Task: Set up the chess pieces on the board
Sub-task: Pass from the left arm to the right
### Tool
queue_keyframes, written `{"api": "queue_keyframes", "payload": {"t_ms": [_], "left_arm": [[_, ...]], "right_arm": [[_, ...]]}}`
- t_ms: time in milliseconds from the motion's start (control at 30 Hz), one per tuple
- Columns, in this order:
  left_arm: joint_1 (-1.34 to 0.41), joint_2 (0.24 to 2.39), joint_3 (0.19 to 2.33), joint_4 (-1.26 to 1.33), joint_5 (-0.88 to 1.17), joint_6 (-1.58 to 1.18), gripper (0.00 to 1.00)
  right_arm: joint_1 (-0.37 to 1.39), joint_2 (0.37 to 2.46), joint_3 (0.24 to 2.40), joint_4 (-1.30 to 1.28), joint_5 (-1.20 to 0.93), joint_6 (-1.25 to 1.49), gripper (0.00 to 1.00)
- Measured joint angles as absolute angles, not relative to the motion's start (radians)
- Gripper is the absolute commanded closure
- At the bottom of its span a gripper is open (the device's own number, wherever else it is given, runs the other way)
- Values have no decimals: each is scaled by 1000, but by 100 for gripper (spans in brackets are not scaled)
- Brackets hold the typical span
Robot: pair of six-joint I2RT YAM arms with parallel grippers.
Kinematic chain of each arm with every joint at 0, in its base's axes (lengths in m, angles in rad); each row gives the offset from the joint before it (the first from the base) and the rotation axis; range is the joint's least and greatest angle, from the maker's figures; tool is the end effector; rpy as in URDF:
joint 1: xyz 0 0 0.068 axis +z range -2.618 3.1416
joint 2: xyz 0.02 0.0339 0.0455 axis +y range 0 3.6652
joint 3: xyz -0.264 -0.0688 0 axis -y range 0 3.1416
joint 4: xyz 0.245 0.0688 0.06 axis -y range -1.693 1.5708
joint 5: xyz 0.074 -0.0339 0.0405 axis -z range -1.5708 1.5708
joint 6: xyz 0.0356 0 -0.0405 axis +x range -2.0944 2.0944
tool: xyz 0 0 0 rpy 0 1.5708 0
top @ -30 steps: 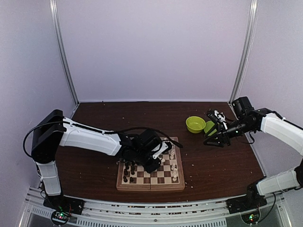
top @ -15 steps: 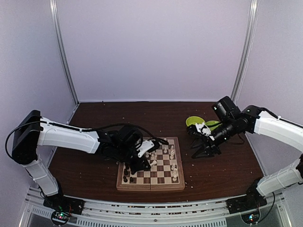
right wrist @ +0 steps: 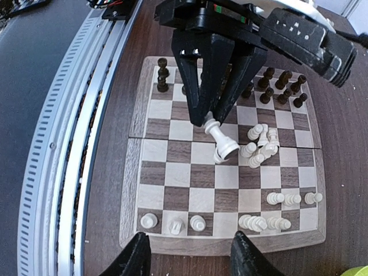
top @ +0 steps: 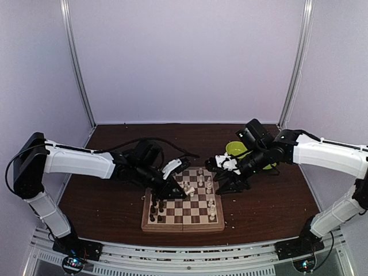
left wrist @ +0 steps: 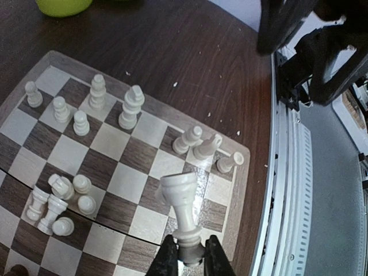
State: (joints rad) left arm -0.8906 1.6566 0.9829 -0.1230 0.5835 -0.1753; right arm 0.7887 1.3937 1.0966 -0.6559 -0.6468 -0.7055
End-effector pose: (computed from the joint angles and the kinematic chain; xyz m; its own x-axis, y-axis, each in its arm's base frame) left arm 0.2011 -0.2798 0.1964 -0.5982 0.5081 -0.6196 0.7990 0.3189 -0.5098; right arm 0.1854 0.2171 0.2755 0.0893 -0.6444 -0.7595 -0.9908 -0.1353 -0.0016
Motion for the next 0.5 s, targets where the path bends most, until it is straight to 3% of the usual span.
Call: {"api": "queue_keyframes", "payload": {"t_ms": [500], "left_arm": [[-865,1444,838,260,633,-390,97]], "right_arm": [[795,1459,1123,-357,-711,-384,45]]}}
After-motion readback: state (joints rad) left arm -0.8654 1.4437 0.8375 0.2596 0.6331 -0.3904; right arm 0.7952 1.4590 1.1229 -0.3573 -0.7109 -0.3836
